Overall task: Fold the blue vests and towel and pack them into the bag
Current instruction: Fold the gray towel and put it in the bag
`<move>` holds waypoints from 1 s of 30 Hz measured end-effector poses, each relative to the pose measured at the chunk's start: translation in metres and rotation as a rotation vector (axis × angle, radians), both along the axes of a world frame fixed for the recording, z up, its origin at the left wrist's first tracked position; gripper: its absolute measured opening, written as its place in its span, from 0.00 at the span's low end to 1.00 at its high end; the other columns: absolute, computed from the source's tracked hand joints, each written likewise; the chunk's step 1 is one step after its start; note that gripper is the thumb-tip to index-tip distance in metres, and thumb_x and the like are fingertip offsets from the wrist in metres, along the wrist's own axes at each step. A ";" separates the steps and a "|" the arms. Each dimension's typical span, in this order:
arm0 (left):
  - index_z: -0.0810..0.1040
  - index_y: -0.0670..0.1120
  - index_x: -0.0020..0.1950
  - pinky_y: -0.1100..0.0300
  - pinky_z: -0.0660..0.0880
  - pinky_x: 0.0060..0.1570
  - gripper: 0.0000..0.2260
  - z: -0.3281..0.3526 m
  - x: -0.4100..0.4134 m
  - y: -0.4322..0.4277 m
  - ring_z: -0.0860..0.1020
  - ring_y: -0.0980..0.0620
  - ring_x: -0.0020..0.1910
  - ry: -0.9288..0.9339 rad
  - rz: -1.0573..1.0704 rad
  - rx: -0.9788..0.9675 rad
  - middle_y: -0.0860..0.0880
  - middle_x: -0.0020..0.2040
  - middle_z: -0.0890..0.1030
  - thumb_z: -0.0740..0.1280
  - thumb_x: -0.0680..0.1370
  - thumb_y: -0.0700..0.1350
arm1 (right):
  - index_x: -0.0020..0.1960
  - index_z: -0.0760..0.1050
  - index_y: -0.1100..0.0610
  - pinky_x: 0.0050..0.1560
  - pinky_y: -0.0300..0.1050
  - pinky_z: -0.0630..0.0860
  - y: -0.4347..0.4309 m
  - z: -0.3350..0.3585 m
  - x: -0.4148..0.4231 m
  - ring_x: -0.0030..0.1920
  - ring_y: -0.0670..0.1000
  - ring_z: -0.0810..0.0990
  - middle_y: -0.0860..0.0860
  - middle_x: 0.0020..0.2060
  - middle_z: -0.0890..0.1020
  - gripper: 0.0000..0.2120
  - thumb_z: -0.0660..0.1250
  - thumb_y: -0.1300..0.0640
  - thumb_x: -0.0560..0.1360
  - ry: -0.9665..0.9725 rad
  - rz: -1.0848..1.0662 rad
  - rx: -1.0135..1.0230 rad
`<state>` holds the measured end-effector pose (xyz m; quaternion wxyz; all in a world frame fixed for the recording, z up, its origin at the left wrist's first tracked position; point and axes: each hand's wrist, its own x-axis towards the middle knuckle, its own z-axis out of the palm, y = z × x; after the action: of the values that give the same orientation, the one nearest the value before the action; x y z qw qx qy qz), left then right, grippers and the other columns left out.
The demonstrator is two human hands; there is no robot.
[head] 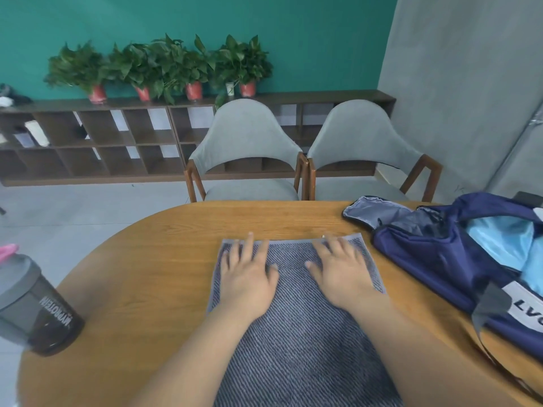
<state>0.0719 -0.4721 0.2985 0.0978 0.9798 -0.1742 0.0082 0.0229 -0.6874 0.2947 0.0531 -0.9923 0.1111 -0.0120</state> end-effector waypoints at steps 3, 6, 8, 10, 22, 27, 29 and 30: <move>0.41 0.59 0.86 0.45 0.38 0.82 0.34 -0.019 0.006 -0.003 0.36 0.46 0.84 0.138 0.038 0.064 0.51 0.86 0.37 0.40 0.82 0.71 | 0.84 0.49 0.42 0.83 0.58 0.45 -0.005 -0.017 0.003 0.84 0.55 0.42 0.49 0.85 0.46 0.37 0.41 0.26 0.80 0.060 -0.039 0.076; 0.39 0.56 0.86 0.46 0.36 0.82 0.37 -0.021 0.016 -0.002 0.34 0.46 0.84 0.166 0.059 0.118 0.49 0.85 0.35 0.39 0.81 0.72 | 0.84 0.48 0.41 0.83 0.57 0.43 -0.012 -0.016 0.006 0.84 0.55 0.42 0.49 0.85 0.45 0.39 0.40 0.25 0.78 0.062 -0.100 0.080; 0.38 0.55 0.86 0.46 0.35 0.82 0.37 -0.017 0.018 -0.003 0.33 0.45 0.83 0.188 0.048 0.132 0.47 0.85 0.34 0.39 0.81 0.72 | 0.85 0.47 0.42 0.83 0.58 0.42 -0.013 -0.010 0.008 0.84 0.56 0.41 0.49 0.85 0.43 0.39 0.42 0.25 0.79 0.103 -0.087 0.113; 0.40 0.54 0.86 0.45 0.36 0.82 0.36 -0.014 0.012 -0.001 0.33 0.46 0.83 0.154 0.029 0.093 0.46 0.85 0.35 0.39 0.82 0.71 | 0.85 0.49 0.43 0.83 0.59 0.43 -0.014 -0.002 0.005 0.84 0.56 0.41 0.51 0.85 0.43 0.37 0.44 0.28 0.81 0.099 -0.062 0.150; 0.45 0.56 0.86 0.46 0.40 0.83 0.35 -0.028 -0.097 0.034 0.38 0.50 0.85 0.060 0.028 0.045 0.52 0.86 0.40 0.41 0.82 0.70 | 0.83 0.58 0.43 0.83 0.56 0.50 0.013 -0.031 -0.102 0.84 0.54 0.50 0.50 0.84 0.54 0.37 0.40 0.29 0.79 -0.088 -0.003 0.089; 0.47 0.53 0.87 0.50 0.39 0.83 0.36 -0.027 -0.093 0.061 0.41 0.51 0.85 0.054 0.004 0.064 0.49 0.87 0.43 0.41 0.82 0.70 | 0.84 0.55 0.43 0.82 0.56 0.50 -0.014 -0.026 -0.120 0.84 0.52 0.48 0.50 0.85 0.53 0.35 0.40 0.30 0.81 -0.052 -0.050 0.062; 0.50 0.52 0.87 0.50 0.40 0.83 0.36 -0.024 -0.097 0.062 0.44 0.50 0.85 0.001 0.007 0.086 0.48 0.87 0.47 0.40 0.82 0.69 | 0.83 0.59 0.47 0.82 0.58 0.50 -0.010 -0.022 -0.125 0.84 0.55 0.50 0.52 0.84 0.56 0.37 0.37 0.32 0.80 -0.064 -0.060 -0.024; 0.52 0.51 0.86 0.49 0.40 0.83 0.37 -0.021 -0.100 0.059 0.45 0.49 0.85 -0.026 0.010 0.092 0.48 0.87 0.49 0.38 0.81 0.68 | 0.82 0.62 0.49 0.82 0.59 0.52 -0.004 -0.018 -0.127 0.84 0.56 0.52 0.53 0.83 0.58 0.37 0.39 0.34 0.80 -0.093 -0.040 -0.071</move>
<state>-0.0283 -0.4135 0.2776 0.0503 0.9839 -0.1707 0.0135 -0.1037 -0.6916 0.2765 0.0226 -0.9895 0.1280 -0.0633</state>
